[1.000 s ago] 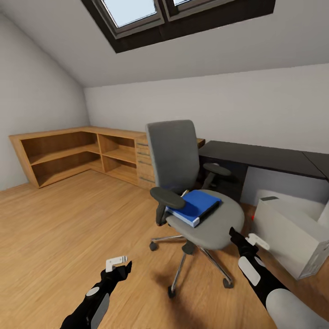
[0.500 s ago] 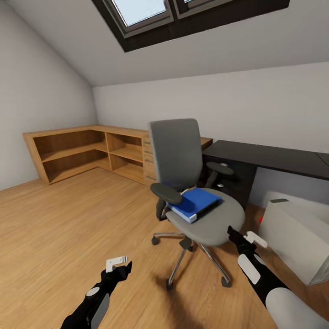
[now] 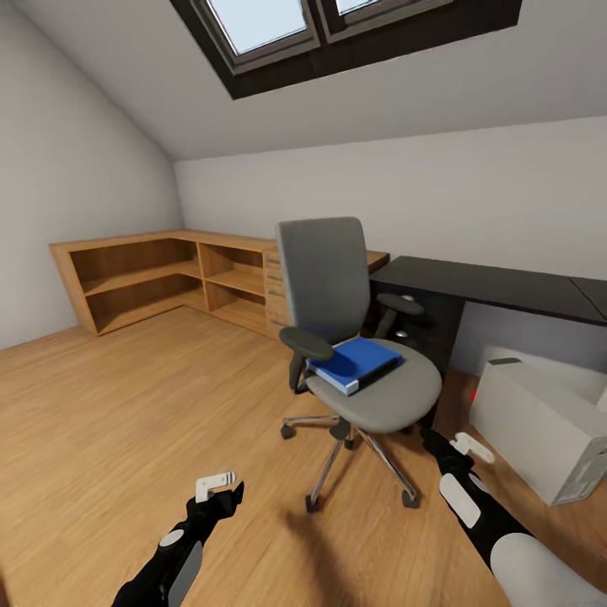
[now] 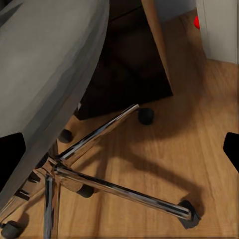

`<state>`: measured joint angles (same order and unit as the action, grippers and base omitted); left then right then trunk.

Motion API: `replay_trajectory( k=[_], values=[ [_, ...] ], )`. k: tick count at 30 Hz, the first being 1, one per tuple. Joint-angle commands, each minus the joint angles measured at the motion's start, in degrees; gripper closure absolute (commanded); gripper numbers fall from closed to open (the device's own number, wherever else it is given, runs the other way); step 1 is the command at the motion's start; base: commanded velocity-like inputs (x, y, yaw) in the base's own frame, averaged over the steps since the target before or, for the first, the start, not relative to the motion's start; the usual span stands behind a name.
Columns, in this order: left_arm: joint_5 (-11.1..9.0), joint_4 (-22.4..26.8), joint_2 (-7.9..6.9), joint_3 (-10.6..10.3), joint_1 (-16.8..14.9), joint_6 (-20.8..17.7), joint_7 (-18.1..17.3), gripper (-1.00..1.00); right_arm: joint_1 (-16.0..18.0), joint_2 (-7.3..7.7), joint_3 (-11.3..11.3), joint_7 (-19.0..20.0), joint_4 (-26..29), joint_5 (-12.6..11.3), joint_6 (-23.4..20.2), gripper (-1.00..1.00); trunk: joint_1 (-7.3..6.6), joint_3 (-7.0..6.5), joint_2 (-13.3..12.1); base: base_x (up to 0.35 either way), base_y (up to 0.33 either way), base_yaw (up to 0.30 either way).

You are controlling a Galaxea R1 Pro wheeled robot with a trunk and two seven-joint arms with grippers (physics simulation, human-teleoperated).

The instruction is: In the bedroom, organize the workspace by keeping the computer under the desk, ensuring the monitor is on the desk, placing the keyboard on the desk next to the monitor, placing the mouse on the desk next to the keyboard, moving the folder from the swivel chair onto the desk next to the mouse, stacking the notebook on top of the folder with the pen on top of the notebook, and positioning the swivel chair next to the desk.

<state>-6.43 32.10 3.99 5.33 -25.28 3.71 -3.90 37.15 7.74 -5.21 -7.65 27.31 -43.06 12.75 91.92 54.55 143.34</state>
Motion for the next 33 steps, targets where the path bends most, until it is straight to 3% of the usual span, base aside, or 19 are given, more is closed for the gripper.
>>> replay_trajectory(
  k=[1, 17, 33],
  values=[
    [-0.52, -0.03, 0.06, 0.29, -0.03, 0.07, -0.41, -1.00, 0.03, 0.04, -0.49, -0.37, 0.03, -0.44, 0.26, -1.00, -0.02, 0.06, 0.02, -0.027, 0.000, 0.000],
    [-0.52, -0.03, 0.05, 0.29, -0.03, 0.07, -0.41, -1.00, 0.03, 0.00, -0.43, -0.44, 0.09, -0.44, 0.26, -1.00, -0.02, 0.47, 0.02, 0.000, 0.000, 0.125],
    [-0.52, -0.04, 0.06, 0.29, -0.03, 0.07, -0.41, -1.00, 0.03, 0.00, -0.47, -0.42, 0.07, -0.44, 0.26, -1.00, -0.02, 0.48, 0.02, 0.278, 0.000, 0.003]
  ],
)
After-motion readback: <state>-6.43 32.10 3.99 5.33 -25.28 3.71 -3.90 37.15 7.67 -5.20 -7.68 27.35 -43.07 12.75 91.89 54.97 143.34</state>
